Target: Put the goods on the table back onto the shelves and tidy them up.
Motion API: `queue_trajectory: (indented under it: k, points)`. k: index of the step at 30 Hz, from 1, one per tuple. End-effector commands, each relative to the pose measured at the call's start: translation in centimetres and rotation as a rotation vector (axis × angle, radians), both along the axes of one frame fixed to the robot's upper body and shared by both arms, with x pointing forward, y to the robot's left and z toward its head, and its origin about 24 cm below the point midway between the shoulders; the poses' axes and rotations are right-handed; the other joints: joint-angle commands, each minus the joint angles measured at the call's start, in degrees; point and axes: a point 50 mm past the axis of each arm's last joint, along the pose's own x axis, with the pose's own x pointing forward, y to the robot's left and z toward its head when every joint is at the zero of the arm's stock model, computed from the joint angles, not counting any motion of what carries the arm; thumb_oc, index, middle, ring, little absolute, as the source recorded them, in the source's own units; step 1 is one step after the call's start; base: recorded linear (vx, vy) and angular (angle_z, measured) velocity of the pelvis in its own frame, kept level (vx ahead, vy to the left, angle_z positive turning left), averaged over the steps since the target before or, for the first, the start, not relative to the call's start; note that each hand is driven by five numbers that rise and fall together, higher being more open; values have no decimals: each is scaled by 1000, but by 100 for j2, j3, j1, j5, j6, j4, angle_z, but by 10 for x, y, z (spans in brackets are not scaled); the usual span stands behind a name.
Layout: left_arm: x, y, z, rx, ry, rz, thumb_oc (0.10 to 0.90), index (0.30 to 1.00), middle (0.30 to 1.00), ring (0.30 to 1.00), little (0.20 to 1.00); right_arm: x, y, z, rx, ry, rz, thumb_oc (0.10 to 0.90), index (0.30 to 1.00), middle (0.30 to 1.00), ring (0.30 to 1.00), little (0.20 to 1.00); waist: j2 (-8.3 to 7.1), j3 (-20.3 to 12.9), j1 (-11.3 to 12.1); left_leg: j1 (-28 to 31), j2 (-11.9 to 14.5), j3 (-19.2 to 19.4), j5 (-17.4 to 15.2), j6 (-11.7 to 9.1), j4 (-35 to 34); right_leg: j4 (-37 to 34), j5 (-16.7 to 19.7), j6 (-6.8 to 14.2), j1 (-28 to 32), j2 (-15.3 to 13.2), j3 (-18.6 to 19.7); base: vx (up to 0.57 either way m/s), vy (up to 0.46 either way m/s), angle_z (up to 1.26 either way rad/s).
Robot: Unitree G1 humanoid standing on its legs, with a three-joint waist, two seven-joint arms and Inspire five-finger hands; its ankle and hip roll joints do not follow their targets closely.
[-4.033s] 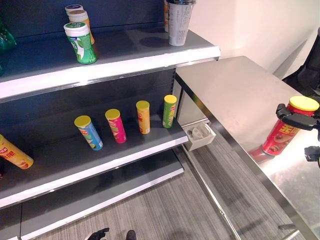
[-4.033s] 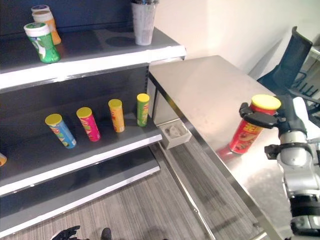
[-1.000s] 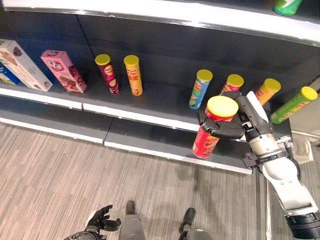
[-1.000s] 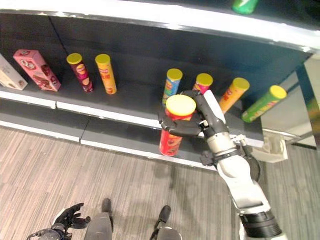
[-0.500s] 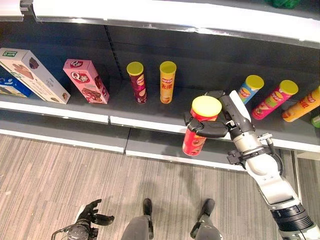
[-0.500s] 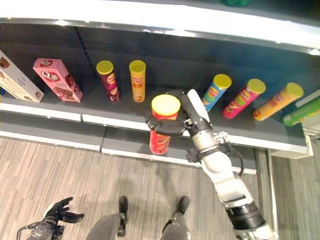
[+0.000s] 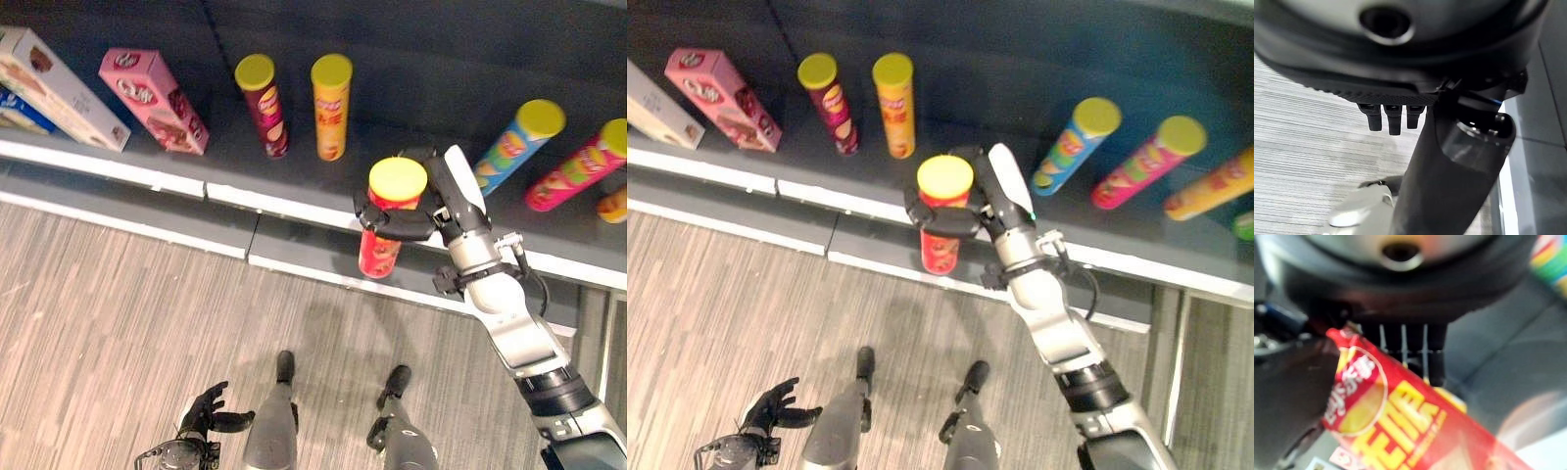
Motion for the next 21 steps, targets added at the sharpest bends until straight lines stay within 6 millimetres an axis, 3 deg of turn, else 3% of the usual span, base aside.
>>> queue_trajectory:
  k: [1,7,21]
  points:
    - [-16,28,3,113,27,11,800,900,900,900,900,-10,-1,69,67,-382,-66,400,300,300,300,300,-114,-403,70,-222,48,-156,0,-27,-114,872,-551,589,-57,-886,46,17,-33,23]
    - [-10,27,6,144,6,-28,800,900,900,900,900,-9,-26,101,18,-551,-274,400,300,300,300,300,68,-289,168,-375,-83,-325,44,-8,-177,962,-608,619,-130,-971,-21,18,-8,27]
    - [16,8,16,174,-99,-124,800,900,900,900,900,-8,-53,119,147,-755,-547,400,300,300,300,300,255,-16,248,-781,-184,-482,115,11,-185,945,-580,640,-428,-955,-44,0,-1,1]
